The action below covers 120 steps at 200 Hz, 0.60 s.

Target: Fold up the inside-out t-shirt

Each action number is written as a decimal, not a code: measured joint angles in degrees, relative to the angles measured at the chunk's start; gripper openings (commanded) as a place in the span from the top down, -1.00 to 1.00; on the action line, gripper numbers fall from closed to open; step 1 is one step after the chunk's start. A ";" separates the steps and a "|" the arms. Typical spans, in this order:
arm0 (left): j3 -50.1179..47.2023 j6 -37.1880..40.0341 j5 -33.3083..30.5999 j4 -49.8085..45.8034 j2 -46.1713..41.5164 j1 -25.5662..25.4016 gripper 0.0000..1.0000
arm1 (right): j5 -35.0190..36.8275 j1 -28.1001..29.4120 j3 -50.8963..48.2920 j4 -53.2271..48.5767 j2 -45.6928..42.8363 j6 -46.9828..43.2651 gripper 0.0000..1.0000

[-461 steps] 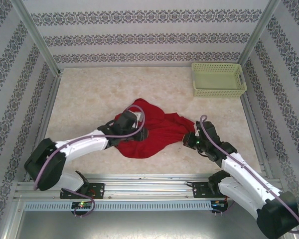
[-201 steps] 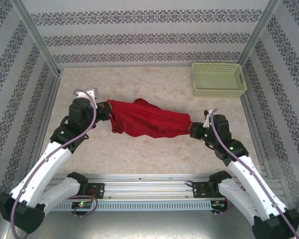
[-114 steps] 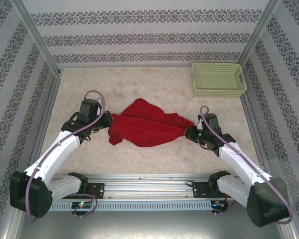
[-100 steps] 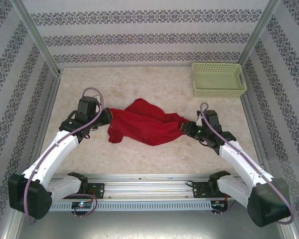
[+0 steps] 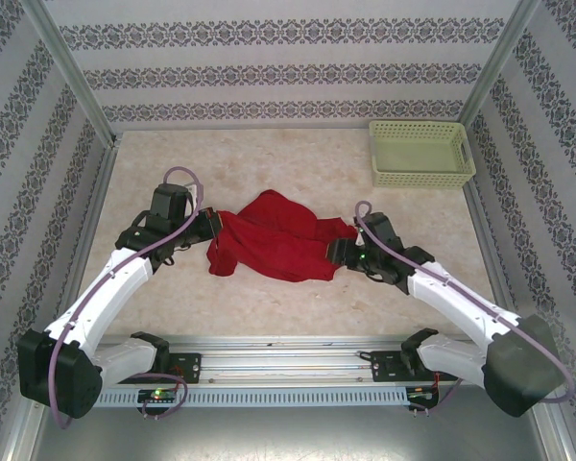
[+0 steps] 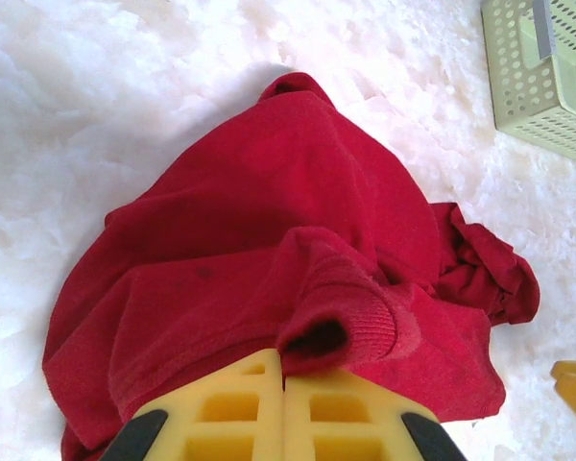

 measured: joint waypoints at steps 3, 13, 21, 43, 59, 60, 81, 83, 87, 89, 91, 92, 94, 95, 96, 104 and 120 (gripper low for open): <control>-0.04 0.00 0.07 0.00 0.00 0.00 1.00 | 0.02 0.39 -0.20 0.31 0.37 0.57 -0.17; -0.31 0.00 0.15 0.02 0.00 0.00 1.00 | -0.02 1.66 -1.11 1.73 1.44 1.97 -0.11; -0.42 0.00 0.31 0.02 0.02 0.00 1.00 | -0.07 2.75 -1.97 2.69 2.38 3.08 -0.05; -0.44 0.00 0.66 0.04 0.02 0.02 1.00 | -0.26 5.11 -2.60 4.17 5.64 5.18 0.14; -0.44 0.00 0.76 0.07 0.15 0.02 1.00 | -0.39 6.23 -2.58 5.55 7.26 6.47 0.33; -0.44 0.00 0.76 0.04 0.17 0.02 1.00 | -0.44 6.25 -2.58 5.57 7.30 6.43 0.34; -0.44 0.00 0.96 0.07 0.66 0.02 1.00 | -0.22 6.82 -2.16 5.70 7.96 6.67 0.40; -0.44 0.00 0.96 0.07 0.70 0.02 1.00 | -0.17 6.82 -2.08 5.68 7.96 6.58 0.40; -0.44 0.00 0.98 0.07 0.79 0.02 1.00 | 0.02 6.86 -1.90 5.66 7.96 6.60 0.39; -0.44 0.00 0.98 0.07 0.83 0.02 1.00 | 0.13 6.91 -1.77 5.66 7.96 6.54 0.39; -0.44 0.00 0.96 0.07 0.90 0.02 1.00 | 0.22 6.91 -1.70 5.66 7.96 6.47 0.39; -0.44 0.00 0.98 0.07 0.90 0.02 1.00 | 0.28 6.91 -1.62 5.62 7.96 6.47 0.40; -0.44 0.00 0.98 0.07 0.94 0.02 1.00 | 0.37 6.91 -1.53 5.62 7.96 6.47 0.39; -0.44 0.00 0.98 0.07 0.98 0.02 1.00 | 0.46 6.91 -1.44 5.57 7.96 6.45 0.39; -0.44 0.00 0.98 0.07 0.98 0.02 1.00 | 0.50 6.91 -1.38 5.55 7.96 6.43 0.39; -0.44 0.00 1.05 0.07 1.09 0.02 1.00 | 1.11 6.91 -0.76 5.29 8.00 6.19 0.39; -0.48 0.00 1.16 0.07 1.09 0.02 1.00 | 1.77 6.91 0.37 5.01 8.17 5.75 0.38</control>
